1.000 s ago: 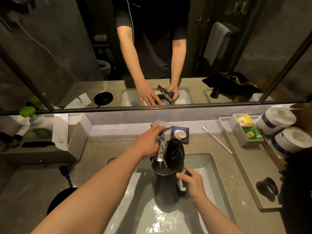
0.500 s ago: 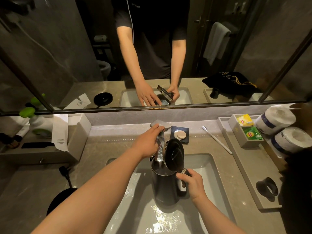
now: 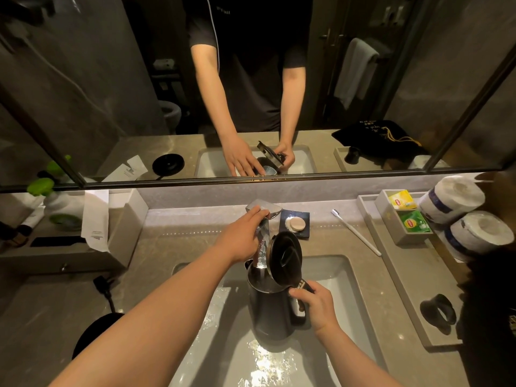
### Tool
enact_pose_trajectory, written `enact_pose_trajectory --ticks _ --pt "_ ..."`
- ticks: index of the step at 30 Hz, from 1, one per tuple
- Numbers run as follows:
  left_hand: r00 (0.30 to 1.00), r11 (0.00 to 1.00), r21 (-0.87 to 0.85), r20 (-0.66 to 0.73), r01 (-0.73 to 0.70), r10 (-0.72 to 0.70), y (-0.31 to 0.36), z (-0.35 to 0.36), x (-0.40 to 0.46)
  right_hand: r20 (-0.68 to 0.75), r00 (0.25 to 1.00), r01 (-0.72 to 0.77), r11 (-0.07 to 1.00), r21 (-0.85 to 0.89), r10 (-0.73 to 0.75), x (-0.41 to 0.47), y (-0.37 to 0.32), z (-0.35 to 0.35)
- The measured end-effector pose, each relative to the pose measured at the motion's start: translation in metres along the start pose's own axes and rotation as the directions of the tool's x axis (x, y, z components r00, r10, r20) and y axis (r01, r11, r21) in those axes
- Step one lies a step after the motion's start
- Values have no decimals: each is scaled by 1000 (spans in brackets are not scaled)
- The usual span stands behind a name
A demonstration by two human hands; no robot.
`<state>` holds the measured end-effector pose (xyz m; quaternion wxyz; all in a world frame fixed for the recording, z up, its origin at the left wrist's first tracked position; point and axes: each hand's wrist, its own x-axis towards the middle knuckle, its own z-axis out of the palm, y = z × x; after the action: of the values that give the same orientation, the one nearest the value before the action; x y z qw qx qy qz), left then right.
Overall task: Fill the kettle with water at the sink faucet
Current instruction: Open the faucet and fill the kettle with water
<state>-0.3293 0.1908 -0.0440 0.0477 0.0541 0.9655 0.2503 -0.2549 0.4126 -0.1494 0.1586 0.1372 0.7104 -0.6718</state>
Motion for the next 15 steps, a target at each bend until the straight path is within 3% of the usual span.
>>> enact_pose_trajectory --ticks 15 --pt "1000 1000 -9 2 -8 8 -2 -1 1 12 1000 2 1000 22 -2 -1 0 3"
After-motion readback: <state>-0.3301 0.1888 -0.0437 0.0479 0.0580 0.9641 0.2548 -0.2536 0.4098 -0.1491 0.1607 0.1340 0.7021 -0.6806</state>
